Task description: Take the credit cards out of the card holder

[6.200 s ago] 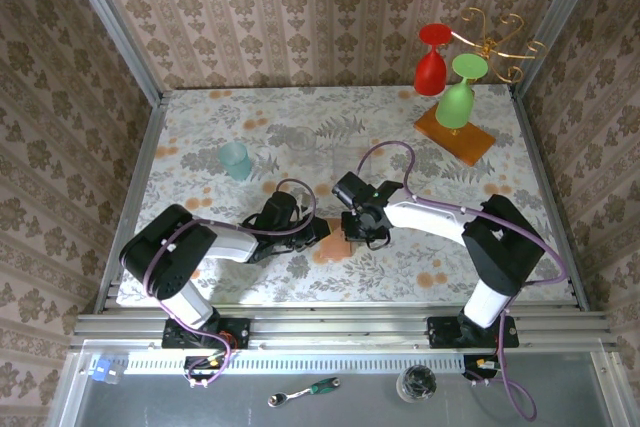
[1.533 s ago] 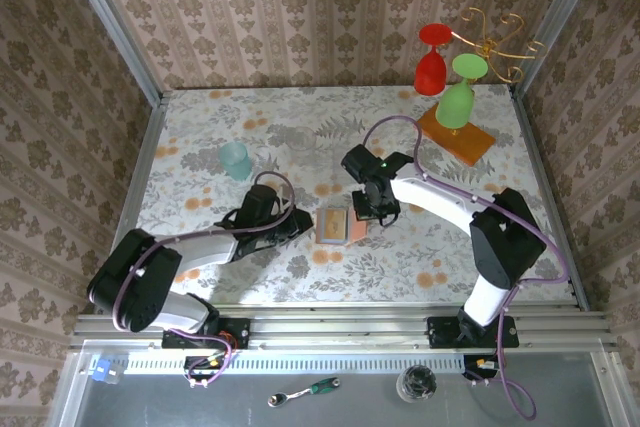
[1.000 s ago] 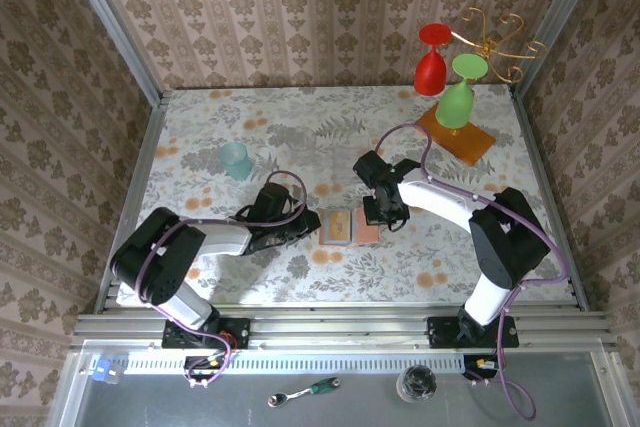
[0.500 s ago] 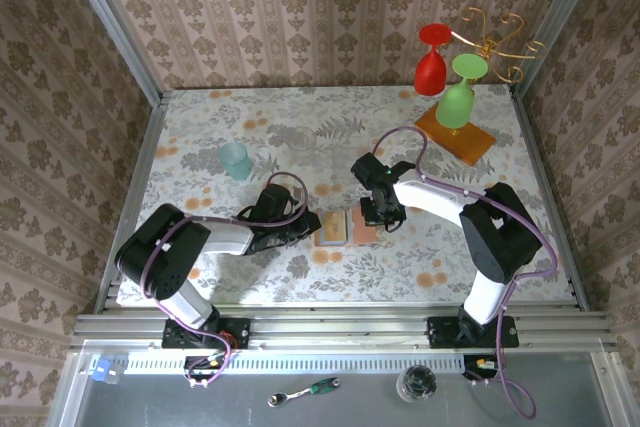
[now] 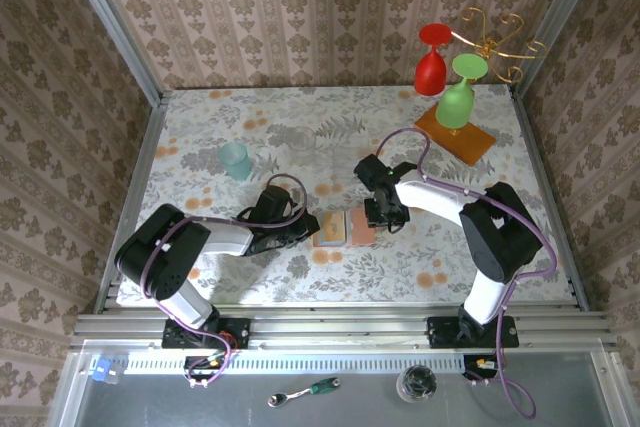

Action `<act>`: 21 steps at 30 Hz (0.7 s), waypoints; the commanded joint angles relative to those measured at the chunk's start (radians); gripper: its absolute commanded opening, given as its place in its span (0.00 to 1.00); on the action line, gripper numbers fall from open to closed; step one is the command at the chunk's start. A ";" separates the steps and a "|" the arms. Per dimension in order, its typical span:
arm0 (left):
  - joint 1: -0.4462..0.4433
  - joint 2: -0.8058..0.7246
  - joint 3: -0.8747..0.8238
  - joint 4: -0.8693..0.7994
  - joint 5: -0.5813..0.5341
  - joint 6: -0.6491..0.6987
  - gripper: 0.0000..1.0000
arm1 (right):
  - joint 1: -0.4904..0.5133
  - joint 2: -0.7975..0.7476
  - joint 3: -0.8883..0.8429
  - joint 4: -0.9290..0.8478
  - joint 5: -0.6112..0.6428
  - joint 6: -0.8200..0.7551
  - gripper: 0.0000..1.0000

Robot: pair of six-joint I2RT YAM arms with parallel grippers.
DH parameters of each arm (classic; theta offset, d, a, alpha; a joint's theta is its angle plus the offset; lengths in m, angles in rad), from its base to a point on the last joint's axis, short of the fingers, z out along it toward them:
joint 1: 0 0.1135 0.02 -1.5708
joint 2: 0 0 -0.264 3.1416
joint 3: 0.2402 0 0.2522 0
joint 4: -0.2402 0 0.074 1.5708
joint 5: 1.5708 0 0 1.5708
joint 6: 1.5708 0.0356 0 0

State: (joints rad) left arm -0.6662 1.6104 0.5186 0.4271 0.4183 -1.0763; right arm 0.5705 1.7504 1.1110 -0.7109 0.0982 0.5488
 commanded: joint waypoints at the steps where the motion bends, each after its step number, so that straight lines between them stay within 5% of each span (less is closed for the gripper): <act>1: 0.010 0.009 -0.028 -0.040 -0.018 0.024 0.04 | -0.017 -0.017 -0.026 -0.047 0.046 0.003 0.43; 14: 0.012 0.011 -0.031 -0.037 -0.010 0.022 0.05 | -0.061 -0.011 -0.062 -0.048 0.037 -0.010 0.52; 21: 0.015 0.009 -0.032 -0.042 -0.011 0.023 0.05 | -0.069 0.029 -0.075 -0.037 0.028 -0.010 0.49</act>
State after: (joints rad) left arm -0.6594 1.6104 0.5106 0.4301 0.4187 -1.0763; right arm 0.5114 1.7508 1.0554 -0.7254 0.1059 0.5468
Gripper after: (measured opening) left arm 0.064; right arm 0.497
